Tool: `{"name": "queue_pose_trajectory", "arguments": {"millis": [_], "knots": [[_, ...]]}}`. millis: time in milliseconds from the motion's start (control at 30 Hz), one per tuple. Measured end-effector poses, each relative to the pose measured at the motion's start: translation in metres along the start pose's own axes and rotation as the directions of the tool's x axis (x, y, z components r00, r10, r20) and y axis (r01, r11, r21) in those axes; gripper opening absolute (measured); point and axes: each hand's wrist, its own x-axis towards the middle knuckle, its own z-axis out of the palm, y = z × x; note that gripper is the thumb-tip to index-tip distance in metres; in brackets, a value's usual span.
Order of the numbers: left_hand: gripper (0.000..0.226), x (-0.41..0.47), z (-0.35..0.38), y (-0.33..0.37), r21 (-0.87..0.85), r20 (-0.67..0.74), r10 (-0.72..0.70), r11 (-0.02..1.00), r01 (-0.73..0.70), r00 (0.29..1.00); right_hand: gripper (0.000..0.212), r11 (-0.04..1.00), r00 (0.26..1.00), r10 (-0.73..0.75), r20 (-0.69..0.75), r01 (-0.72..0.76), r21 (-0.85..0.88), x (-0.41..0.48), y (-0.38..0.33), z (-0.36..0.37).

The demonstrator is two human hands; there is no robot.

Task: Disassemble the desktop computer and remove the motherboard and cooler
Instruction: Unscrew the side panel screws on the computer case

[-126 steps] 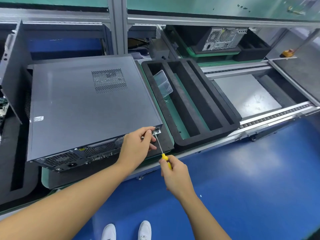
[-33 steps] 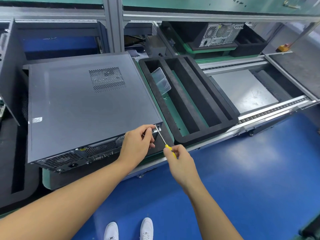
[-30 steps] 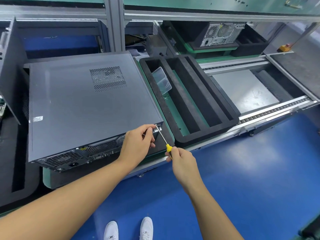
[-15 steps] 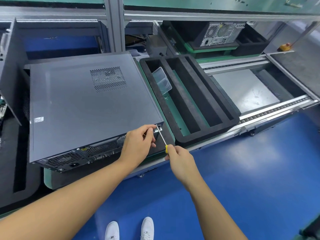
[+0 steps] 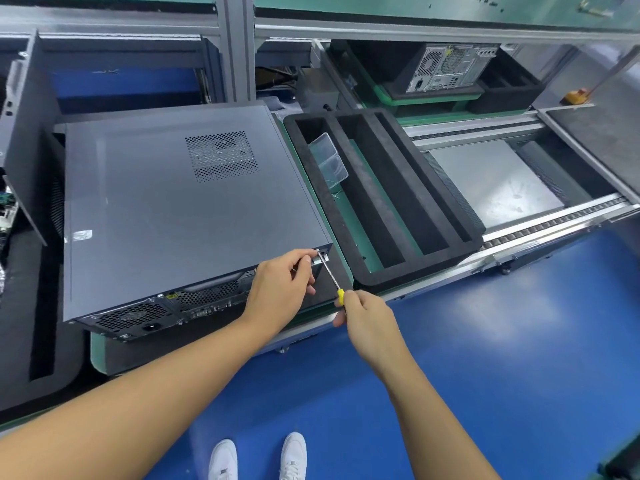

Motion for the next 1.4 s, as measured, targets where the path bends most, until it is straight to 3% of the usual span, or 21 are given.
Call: {"name": "queue_pose_trajectory", "arguments": {"millis": [200,333,533,767,933,1000,1100,1167,1400], "knots": [[0.027,-0.0001,0.0005,0.0013,0.013,-0.01,0.013,1.0,-0.013,1.0,0.015,0.985,0.983,-0.168,-0.076,0.166,-0.039,-0.0001,0.0078,-0.0023],[0.026,-0.0008,0.0013,0.0012,0.011,-0.016,0.008,1.0,-0.007,1.0,0.016,0.983,0.979,-0.177,-0.105,0.171,-0.067,-0.0004,0.007,-0.0021],[0.026,-0.0014,0.0038,0.0012,-0.009,-0.028,-0.011,1.0,0.011,1.0,0.038,0.998,0.999,0.013,-0.031,-0.015,-0.055,-0.0018,0.0015,-0.004],[0.025,-0.0016,0.0065,0.0002,-0.028,-0.036,-0.023,0.999,0.022,0.999,0.014,0.992,0.987,-0.126,-0.098,0.125,-0.023,-0.0031,0.0083,-0.0039],[0.025,-0.0021,0.0077,0.0002,-0.016,-0.03,-0.023,1.0,0.023,0.999,0.02,0.981,0.973,-0.188,-0.136,0.179,-0.075,-0.0017,0.0077,-0.0028],[0.025,-0.0023,0.0085,0.0002,-0.022,-0.029,-0.026,0.999,0.026,0.999,0.015,0.989,0.982,-0.146,-0.122,0.142,-0.045,-0.0022,0.0057,-0.0041],[0.025,-0.0024,0.0091,0.0005,-0.042,-0.033,-0.041,0.998,0.04,0.999,0.039,0.999,0.995,-0.031,-0.095,0.032,0.002,-0.0041,0.0003,-0.0038],[0.025,-0.0026,0.0092,0.0009,-0.049,-0.031,-0.043,0.998,0.041,0.999,0.044,0.998,0.995,-0.033,-0.094,0.028,-0.059,-0.004,0.0005,-0.0044],[0.024,-0.0021,0.0095,0.0022,-0.054,-0.033,-0.064,0.997,0.062,0.997,0.012,0.988,0.978,-0.152,-0.146,0.15,-0.026,-0.0044,0.0048,-0.0072]]}}
